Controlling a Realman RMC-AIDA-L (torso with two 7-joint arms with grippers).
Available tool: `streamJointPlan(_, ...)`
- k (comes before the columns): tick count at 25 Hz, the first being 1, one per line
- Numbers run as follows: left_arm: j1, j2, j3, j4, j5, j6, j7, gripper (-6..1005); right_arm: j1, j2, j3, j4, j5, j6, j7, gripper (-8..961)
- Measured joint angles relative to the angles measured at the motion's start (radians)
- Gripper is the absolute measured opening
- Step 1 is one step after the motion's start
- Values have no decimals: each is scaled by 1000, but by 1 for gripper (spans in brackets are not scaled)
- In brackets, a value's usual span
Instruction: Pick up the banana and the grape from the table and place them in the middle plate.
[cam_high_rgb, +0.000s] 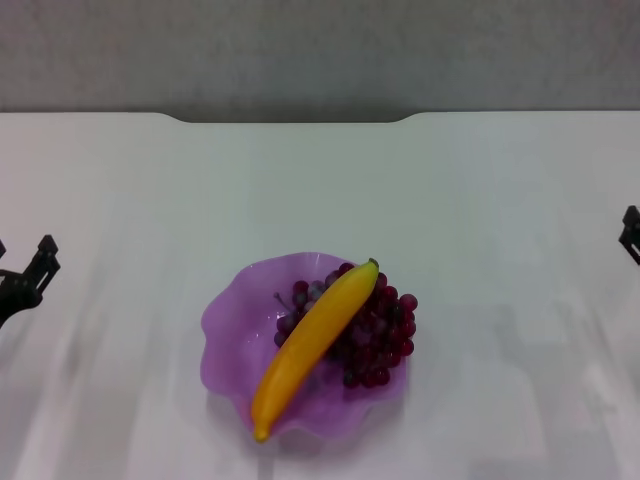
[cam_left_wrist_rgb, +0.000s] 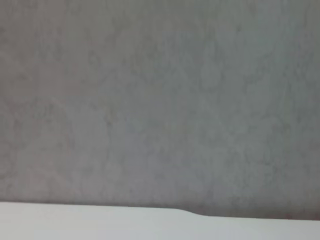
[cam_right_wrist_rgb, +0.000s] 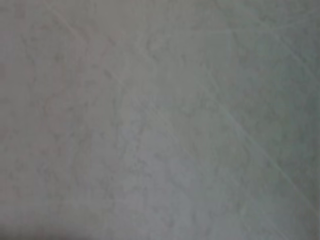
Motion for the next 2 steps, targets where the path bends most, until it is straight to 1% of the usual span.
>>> streamJointPlan(2, 0, 0, -7, -10, 0, 1, -4, 711, 11, 0, -13, 3, -1, 7, 0, 819)
